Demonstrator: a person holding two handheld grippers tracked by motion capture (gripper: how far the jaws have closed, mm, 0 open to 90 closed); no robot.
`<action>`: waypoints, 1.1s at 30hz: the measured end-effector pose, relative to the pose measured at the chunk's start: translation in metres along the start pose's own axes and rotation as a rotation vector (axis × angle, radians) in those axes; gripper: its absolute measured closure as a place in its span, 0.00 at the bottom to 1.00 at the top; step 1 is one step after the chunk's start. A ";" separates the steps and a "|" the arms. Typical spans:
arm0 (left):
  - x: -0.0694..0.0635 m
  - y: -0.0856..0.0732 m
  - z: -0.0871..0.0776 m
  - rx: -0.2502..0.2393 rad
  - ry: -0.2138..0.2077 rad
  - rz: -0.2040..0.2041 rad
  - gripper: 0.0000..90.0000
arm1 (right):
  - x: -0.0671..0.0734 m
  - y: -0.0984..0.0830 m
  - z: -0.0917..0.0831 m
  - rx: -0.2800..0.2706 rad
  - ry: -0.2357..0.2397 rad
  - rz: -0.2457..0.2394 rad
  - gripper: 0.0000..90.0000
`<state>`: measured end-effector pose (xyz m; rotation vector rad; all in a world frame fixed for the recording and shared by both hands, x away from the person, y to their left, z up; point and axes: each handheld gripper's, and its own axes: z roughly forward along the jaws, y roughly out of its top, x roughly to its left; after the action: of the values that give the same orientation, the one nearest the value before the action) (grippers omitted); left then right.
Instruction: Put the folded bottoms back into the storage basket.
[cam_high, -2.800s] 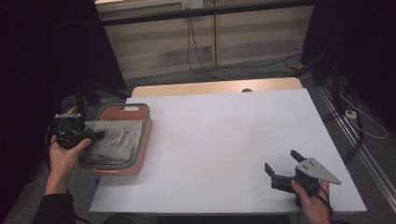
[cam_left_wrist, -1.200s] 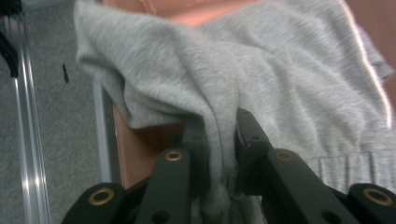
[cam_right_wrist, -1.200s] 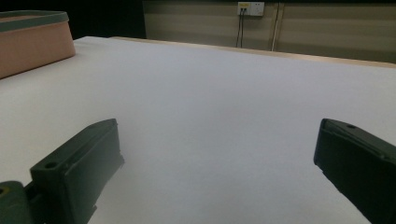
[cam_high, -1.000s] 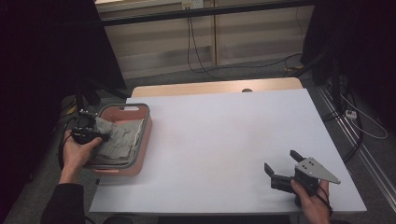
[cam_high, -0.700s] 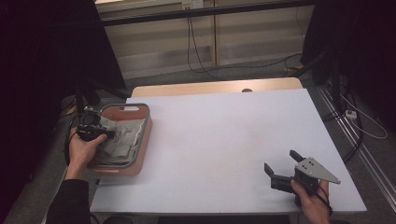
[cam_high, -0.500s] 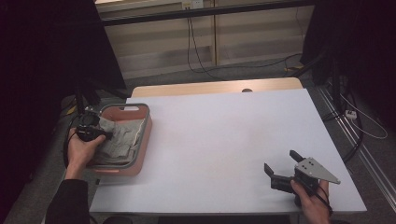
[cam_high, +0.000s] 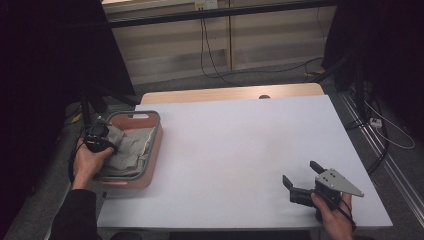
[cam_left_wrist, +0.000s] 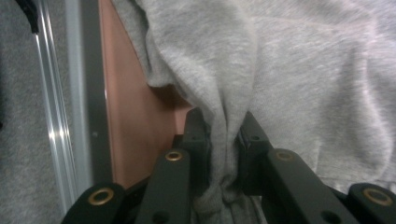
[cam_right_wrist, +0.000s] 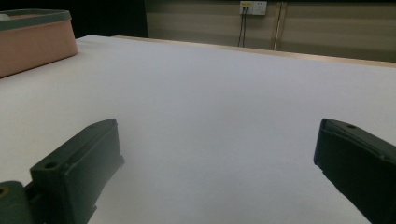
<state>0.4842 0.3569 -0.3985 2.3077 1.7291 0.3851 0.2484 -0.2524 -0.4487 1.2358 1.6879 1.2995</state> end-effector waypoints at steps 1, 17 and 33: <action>0.000 0.001 0.001 0.004 0.004 0.000 0.86 | 0.000 0.000 0.000 0.000 -0.002 0.001 0.00; -0.005 0.014 0.008 -0.053 -0.039 -0.001 0.86 | 0.000 0.000 0.001 0.008 0.004 0.003 0.00; 0.002 0.002 0.001 -0.071 -0.090 0.029 0.80 | 0.000 0.000 0.001 0.007 0.003 0.003 0.00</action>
<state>0.4869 0.3587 -0.3989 2.2662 1.6157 0.3365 0.2491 -0.2524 -0.4492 1.2408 1.6947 1.2988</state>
